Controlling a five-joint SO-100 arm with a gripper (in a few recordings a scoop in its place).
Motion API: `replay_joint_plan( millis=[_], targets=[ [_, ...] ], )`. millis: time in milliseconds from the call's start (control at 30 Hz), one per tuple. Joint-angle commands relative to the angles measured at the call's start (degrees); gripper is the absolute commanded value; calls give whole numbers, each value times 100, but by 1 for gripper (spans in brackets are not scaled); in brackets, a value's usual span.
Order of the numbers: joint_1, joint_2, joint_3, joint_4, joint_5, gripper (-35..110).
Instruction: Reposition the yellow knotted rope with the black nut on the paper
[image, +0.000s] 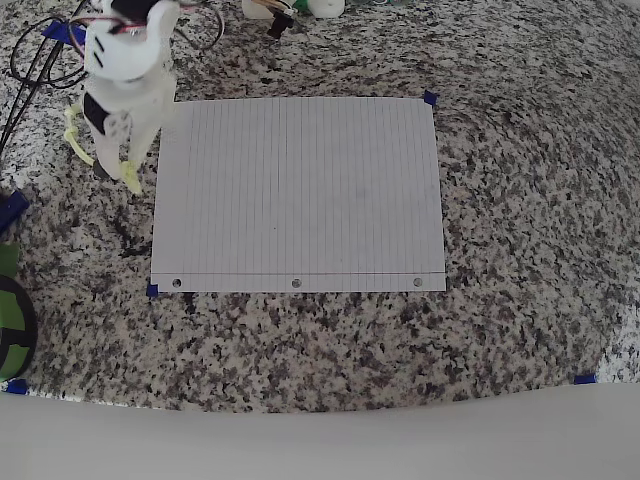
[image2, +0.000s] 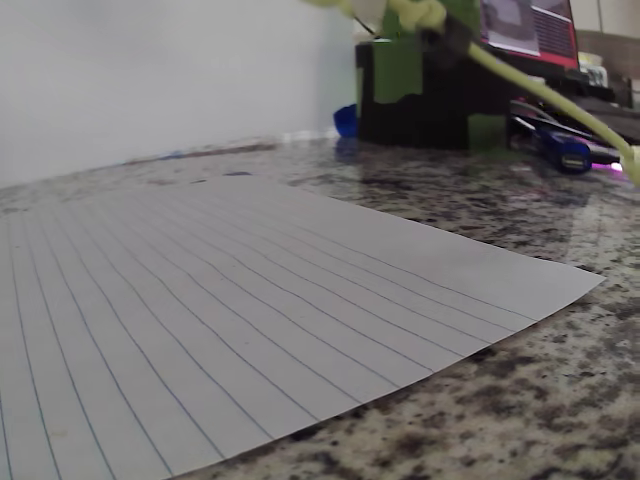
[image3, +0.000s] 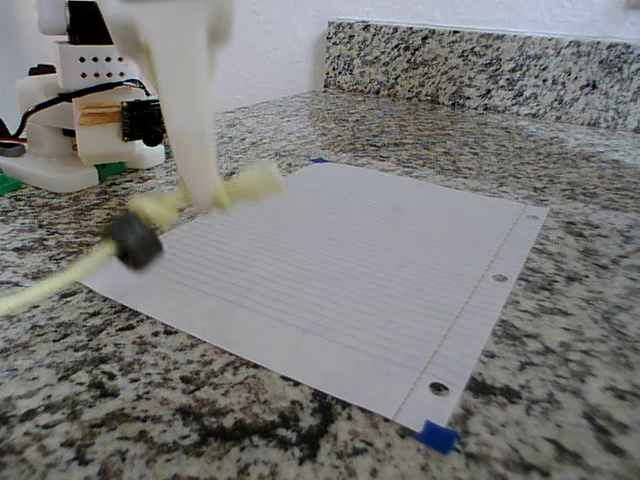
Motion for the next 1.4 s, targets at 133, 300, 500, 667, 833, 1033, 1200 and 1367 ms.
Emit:
replay_joint_plan(
  millis=[133,300,500,667,833,1033,1200,1367],
  targets=[
    [35,2382,1582,-1345,132,0],
    [-229,4210,2918,-2470,132,0],
    [-694,6275,4307,-3604,132,0],
    [-765,7479,5045,-3727,132,0],
    [-580,8016,5520,-3779,185,0],
    [-870,8402,5941,-3621,896,0],
    [-1397,7866,5924,-3384,1521,0],
    [-2004,7655,5968,-2812,2004,0]
  ],
)
